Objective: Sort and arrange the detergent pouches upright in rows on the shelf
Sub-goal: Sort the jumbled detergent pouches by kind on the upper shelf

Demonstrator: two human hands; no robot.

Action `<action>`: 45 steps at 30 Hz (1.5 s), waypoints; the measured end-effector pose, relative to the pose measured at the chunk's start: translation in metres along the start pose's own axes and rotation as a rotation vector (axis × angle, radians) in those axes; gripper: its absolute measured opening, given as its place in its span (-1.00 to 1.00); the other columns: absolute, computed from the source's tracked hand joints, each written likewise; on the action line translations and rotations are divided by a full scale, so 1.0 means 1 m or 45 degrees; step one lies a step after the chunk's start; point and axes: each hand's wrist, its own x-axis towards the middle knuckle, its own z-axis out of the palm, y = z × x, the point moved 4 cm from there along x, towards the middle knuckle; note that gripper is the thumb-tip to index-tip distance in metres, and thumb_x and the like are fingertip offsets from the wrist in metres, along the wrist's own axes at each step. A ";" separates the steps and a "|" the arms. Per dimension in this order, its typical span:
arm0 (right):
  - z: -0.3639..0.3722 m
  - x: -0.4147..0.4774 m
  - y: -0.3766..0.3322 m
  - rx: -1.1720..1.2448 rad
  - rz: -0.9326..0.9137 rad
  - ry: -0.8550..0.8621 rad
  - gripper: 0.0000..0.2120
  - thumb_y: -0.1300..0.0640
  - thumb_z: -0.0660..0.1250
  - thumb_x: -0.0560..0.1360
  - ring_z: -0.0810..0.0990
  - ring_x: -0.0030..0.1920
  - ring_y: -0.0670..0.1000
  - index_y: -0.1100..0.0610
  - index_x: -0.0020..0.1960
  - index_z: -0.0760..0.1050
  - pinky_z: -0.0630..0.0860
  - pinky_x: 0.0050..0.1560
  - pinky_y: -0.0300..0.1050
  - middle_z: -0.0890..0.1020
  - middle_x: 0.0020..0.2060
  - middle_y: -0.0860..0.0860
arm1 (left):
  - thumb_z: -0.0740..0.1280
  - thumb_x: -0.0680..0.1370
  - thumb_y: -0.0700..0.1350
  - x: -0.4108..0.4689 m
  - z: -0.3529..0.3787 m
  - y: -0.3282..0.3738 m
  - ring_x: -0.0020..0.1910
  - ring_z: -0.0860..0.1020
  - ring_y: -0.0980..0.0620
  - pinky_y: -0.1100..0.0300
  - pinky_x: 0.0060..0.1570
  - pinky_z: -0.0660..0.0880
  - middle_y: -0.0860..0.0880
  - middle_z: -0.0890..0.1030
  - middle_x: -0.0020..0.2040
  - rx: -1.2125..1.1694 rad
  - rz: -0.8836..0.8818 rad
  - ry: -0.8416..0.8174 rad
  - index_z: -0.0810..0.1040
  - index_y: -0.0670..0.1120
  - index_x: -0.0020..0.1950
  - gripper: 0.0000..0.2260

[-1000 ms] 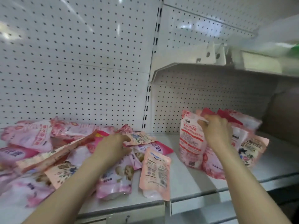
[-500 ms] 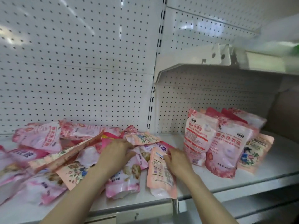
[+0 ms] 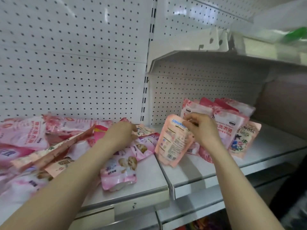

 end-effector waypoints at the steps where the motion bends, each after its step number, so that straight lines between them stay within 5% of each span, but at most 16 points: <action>1: -0.008 0.002 -0.004 -0.078 -0.036 0.051 -0.95 0.14 0.44 0.50 0.68 -0.12 -0.01 0.02 -0.06 0.65 0.60 -0.05 -0.04 0.72 -0.15 -0.06 | 0.32 0.55 0.01 0.010 0.000 0.006 0.18 0.55 -0.07 0.05 0.14 0.49 -0.05 0.59 0.23 0.010 0.014 -0.006 0.55 0.00 0.28 -0.69; 9: 0.005 0.004 0.024 -0.397 -0.115 0.145 -0.79 0.11 0.37 0.54 0.66 -0.11 0.08 -0.04 0.16 0.61 0.61 -0.09 0.04 0.72 -0.06 0.01 | 0.25 0.59 -0.09 0.060 0.055 0.009 0.15 0.56 -0.12 -0.07 0.15 0.52 -0.12 0.58 0.18 0.370 -0.074 -0.370 0.49 -0.14 0.27 -0.71; 15: 0.001 -0.014 -0.011 -0.533 -0.489 0.585 -0.71 0.28 0.45 0.43 0.46 0.12 0.16 0.16 0.14 0.63 0.49 0.01 0.03 0.62 0.11 0.14 | 0.22 0.56 -0.26 0.068 0.042 0.002 0.05 0.60 -0.13 0.07 -0.04 0.53 -0.13 0.61 0.06 0.438 -0.115 -0.050 0.55 -0.14 0.13 -0.80; 18: 0.018 -0.025 -0.032 -0.348 -0.569 0.523 -0.82 0.30 0.41 0.46 0.49 0.01 0.10 0.15 0.05 0.63 0.46 -0.07 -0.05 0.63 0.00 0.08 | 0.18 0.60 -0.21 0.066 0.016 -0.007 -0.10 0.58 -0.16 0.12 -0.22 0.41 -0.13 0.61 -0.11 -0.055 -0.195 0.153 0.50 -0.09 -0.11 -0.86; 21: 0.042 -0.025 -0.042 -0.068 -0.399 0.279 -0.82 0.19 0.38 0.53 0.61 -0.11 -0.02 0.09 0.13 0.62 0.53 -0.05 -0.10 0.68 -0.09 -0.03 | 0.15 0.65 -0.13 0.047 -0.010 -0.008 -0.32 0.60 -0.10 0.19 -0.43 0.43 -0.09 0.58 -0.26 -0.913 -0.292 0.207 0.51 -0.08 -0.13 -0.78; 24: 0.064 -0.015 -0.039 0.273 0.021 -0.025 -0.60 -0.03 0.30 0.59 0.58 0.02 -0.12 0.04 0.39 0.44 0.54 0.16 -0.07 0.60 0.01 -0.14 | 0.16 0.66 -0.13 0.013 -0.026 0.000 -0.25 0.68 0.00 0.13 -0.37 0.61 -0.10 0.68 -0.11 -1.669 -0.256 0.032 0.57 -0.09 0.11 -0.80; 27: 0.079 -0.009 -0.041 0.796 0.300 -0.233 -0.57 -0.11 0.32 0.56 0.61 0.14 -0.07 0.00 0.37 0.40 0.54 0.24 0.02 0.62 0.15 -0.10 | 0.13 0.66 -0.13 -0.013 -0.027 0.004 -0.27 0.66 0.01 0.14 -0.36 0.59 -0.11 0.69 -0.14 -1.874 -0.133 -0.211 0.55 -0.17 0.18 -0.75; 31: 0.087 -0.016 -0.044 1.267 0.448 -0.199 -0.72 0.14 0.46 0.49 0.69 0.08 0.13 0.17 0.17 0.56 0.56 0.19 0.27 0.72 0.04 0.09 | 0.13 0.66 -0.15 -0.031 -0.010 -0.001 -0.07 0.60 -0.13 0.00 -0.14 0.59 -0.14 0.66 -0.05 -1.752 -0.118 -0.206 0.56 -0.14 0.12 -0.77; 37: 0.049 -0.046 -0.032 0.718 0.243 0.235 -0.80 0.20 0.53 0.41 0.72 -0.11 0.01 -0.07 -0.12 0.59 0.65 -0.03 0.17 0.73 -0.15 -0.05 | 0.27 0.60 -0.09 -0.059 -0.014 -0.013 0.06 0.56 0.16 0.32 0.03 0.44 0.13 0.62 0.08 -0.728 0.143 0.195 0.57 0.02 0.20 -0.80; 40: 0.037 -0.065 -0.011 0.515 0.311 0.438 -0.83 0.10 0.52 0.42 0.70 -0.14 -0.01 -0.10 -0.17 0.55 0.64 -0.06 0.14 0.69 -0.20 -0.13 | 0.34 0.55 -0.05 -0.076 -0.005 -0.025 0.17 0.55 0.00 0.14 0.12 0.44 0.02 0.60 0.20 -0.450 0.083 0.234 0.55 -0.01 0.26 -0.72; 45: 0.053 -0.081 0.015 0.417 0.396 0.410 -0.80 -0.01 0.49 0.39 0.68 -0.10 0.06 0.01 -0.05 0.56 0.61 -0.02 0.20 0.69 -0.16 -0.09 | 0.43 0.46 -0.01 -0.108 -0.002 -0.043 0.26 0.42 -0.21 -0.06 0.24 0.38 -0.14 0.47 0.29 -0.300 -0.188 0.460 0.49 -0.09 0.33 -0.54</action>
